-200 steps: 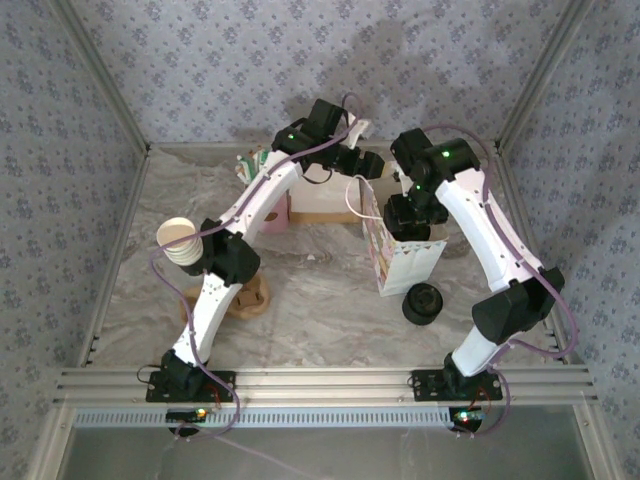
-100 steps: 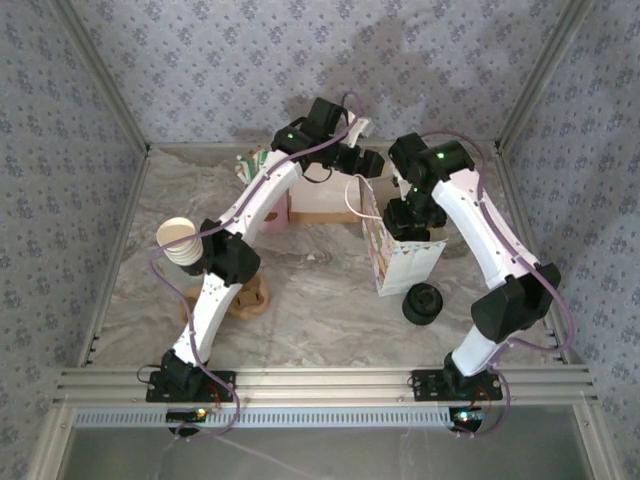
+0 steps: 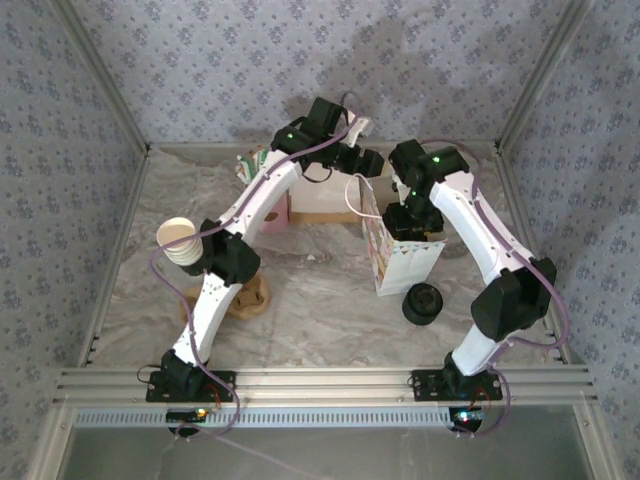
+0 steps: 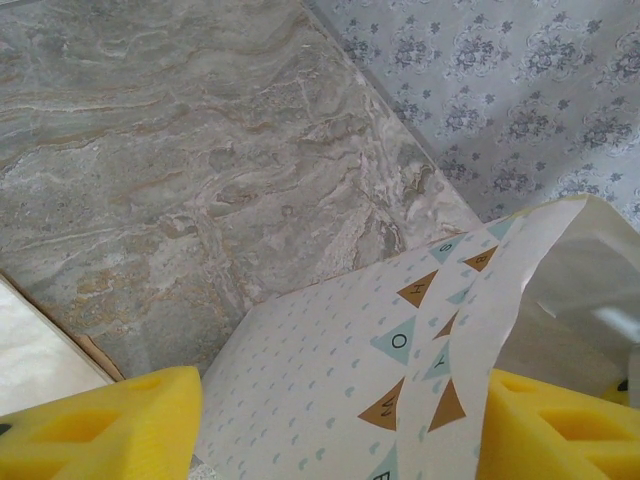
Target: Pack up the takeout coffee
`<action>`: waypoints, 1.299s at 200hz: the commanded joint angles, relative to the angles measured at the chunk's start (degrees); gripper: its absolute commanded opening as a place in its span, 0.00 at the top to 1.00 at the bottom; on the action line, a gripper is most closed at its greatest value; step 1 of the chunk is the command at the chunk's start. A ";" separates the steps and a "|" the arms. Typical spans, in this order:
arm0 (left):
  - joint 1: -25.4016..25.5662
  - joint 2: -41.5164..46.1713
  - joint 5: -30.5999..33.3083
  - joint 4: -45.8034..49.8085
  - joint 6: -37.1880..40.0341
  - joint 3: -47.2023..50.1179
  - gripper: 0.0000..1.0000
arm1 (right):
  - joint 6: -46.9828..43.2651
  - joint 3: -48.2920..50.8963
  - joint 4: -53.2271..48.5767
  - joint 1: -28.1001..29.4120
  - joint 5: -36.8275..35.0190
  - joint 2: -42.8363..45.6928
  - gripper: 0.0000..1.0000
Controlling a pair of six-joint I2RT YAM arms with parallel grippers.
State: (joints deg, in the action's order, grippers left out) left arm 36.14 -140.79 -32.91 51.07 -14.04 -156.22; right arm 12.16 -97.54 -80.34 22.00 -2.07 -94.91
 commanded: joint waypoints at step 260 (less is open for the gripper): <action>0.51 0.52 0.91 0.52 -0.05 -2.33 0.32 | -1.87 4.55 6.00 -0.98 3.47 1.66 0.34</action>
State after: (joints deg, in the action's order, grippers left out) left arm 36.14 -140.79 -32.23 51.07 -14.15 -156.70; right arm 11.05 -93.54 -74.94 21.34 0.21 -95.02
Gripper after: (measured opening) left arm 0.686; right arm 0.662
